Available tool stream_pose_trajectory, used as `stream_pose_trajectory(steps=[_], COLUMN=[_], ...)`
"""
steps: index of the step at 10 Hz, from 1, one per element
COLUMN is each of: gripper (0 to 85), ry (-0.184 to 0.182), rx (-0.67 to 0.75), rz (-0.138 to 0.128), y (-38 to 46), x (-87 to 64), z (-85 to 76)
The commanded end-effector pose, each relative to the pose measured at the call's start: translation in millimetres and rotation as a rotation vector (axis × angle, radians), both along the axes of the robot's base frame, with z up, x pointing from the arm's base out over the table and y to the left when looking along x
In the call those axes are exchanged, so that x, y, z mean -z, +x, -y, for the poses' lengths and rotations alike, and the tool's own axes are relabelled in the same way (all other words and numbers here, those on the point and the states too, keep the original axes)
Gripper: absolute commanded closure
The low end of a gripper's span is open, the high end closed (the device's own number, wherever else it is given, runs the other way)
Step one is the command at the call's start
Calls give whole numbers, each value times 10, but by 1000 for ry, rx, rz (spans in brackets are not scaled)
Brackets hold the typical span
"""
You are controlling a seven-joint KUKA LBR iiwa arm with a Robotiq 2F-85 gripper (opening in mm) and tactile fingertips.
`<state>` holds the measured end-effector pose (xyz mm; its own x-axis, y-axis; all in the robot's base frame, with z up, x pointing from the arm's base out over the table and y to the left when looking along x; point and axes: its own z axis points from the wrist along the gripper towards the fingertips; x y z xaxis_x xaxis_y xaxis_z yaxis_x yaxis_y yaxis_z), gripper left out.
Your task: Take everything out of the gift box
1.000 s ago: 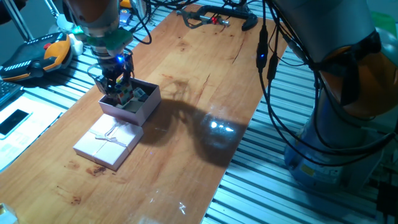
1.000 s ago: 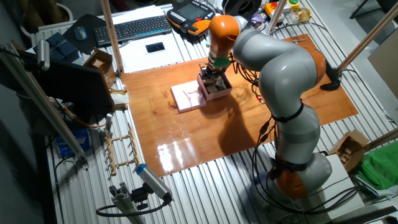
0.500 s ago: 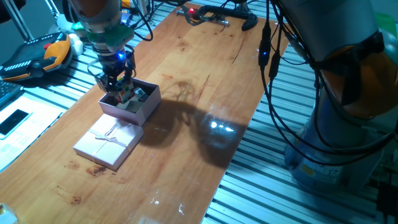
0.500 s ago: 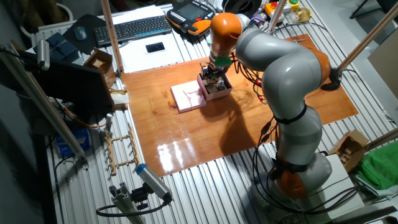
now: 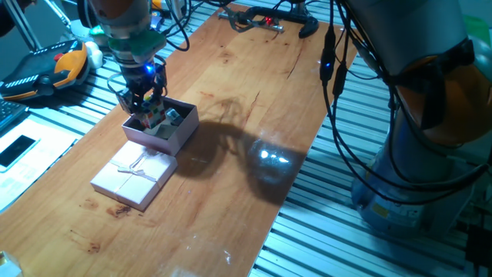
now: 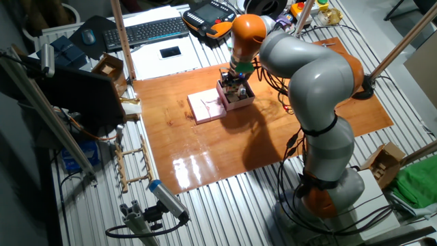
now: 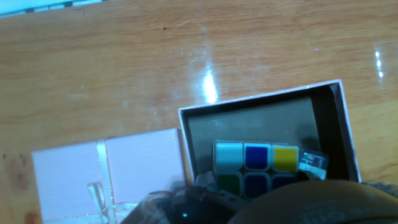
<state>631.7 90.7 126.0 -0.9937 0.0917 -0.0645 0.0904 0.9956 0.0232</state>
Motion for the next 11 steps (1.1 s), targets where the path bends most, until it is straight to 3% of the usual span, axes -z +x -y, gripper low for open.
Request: stream_pose_trajectory(steps=[1,6,8,11], gripper=[840,840,840,840], ry=[-14,-38,-20,-36], rx=[-22,-59,-48,-44], rz=[9,2,-15,-18], y=[0,1,67,142], x=[-3,-9,-130,-303], z=[-1,10,238,777])
